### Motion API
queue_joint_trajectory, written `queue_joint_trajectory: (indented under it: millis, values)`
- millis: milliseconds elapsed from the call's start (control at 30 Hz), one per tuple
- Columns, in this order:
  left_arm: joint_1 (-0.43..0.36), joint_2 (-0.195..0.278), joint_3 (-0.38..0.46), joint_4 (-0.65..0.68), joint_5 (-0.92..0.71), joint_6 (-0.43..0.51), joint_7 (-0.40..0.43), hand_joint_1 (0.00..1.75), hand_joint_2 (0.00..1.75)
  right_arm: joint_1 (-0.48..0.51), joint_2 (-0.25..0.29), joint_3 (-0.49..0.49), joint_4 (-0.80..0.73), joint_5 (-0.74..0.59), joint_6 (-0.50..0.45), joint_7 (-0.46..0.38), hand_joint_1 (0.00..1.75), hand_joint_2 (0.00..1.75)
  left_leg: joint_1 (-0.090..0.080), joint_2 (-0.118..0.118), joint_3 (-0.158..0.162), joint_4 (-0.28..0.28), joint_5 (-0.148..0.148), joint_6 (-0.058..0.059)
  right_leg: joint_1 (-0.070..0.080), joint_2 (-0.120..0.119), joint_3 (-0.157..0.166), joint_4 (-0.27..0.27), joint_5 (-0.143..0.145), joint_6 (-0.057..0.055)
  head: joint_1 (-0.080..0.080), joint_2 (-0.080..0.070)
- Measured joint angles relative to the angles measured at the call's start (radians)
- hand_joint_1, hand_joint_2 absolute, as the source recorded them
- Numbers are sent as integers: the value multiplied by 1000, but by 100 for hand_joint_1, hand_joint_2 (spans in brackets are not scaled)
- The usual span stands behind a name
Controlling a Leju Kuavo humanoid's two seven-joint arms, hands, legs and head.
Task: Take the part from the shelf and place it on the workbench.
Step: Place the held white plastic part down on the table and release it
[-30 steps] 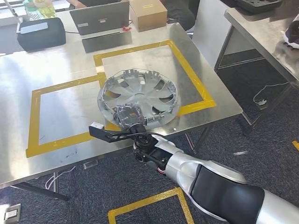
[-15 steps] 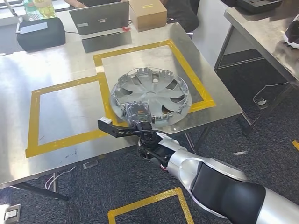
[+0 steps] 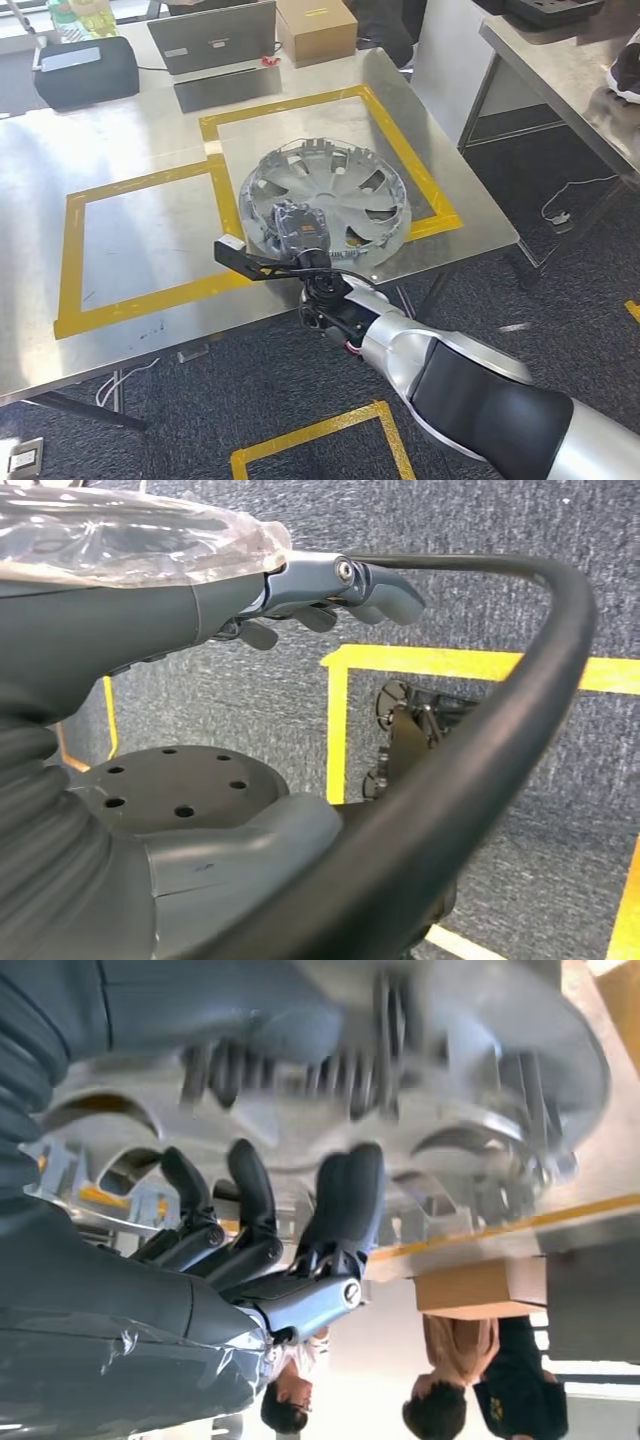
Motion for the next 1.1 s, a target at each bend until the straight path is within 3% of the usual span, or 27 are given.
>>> queue_joint_trajectory:
  millis: [433, 700, 767, 833, 1000, 1100]
  values:
    - [0, 4, -1, 0, 17, 11, 0, 0, 0, -10, 0, -32, 0, -16, -21, -45, 0, 0, 0, 0, 0, 0, 0, 0, 0, 0, 1, -2, 0, 0, 0, 0]
    - [0, 4, -8, 0, 26, 13, 1, 0, 0, -13, 0, -67, -2, -81, -32, -130, 0, 0, 0, 0, 1, 0, 0, 0, 0, 0, 3, -2, 0, 0, 0, 0]
    - [0, 4, -8, 0, 31, 14, 0, 0, 0, -13, 0, -78, -4, -112, -32, -169, 0, 87, 0, 0, 1, 0, 0, 0, 0, 0, 3, -2, 0, 0, 0, 0]
    - [1, 4, -9, 0, 40, 16, -3, 0, 0, -13, 0, -96, -13, -179, -19, -266, 0, 175, 0, 0, 2, 0, 0, 0, 0, 0, 4, -2, 0, 0, 0, 0]
    - [8, 4, -9, 0, 80, 23, -10, 0, 0, 39, -9, -167, -148, -468, 156, -626, 0, 175, 0, 0, 5, 0, -1, 0, 0, 0, 6, -2, 0, 0, 0, 0]
    - [15, 4, -9, 0, 102, 34, -1, 0, 0, 167, -55, -198, -389, -568, 231, -676, 0, 175, 1, -2, 7, -1, -2, 0, 0, -2, 9, -3, -1, 0, 0, 0]
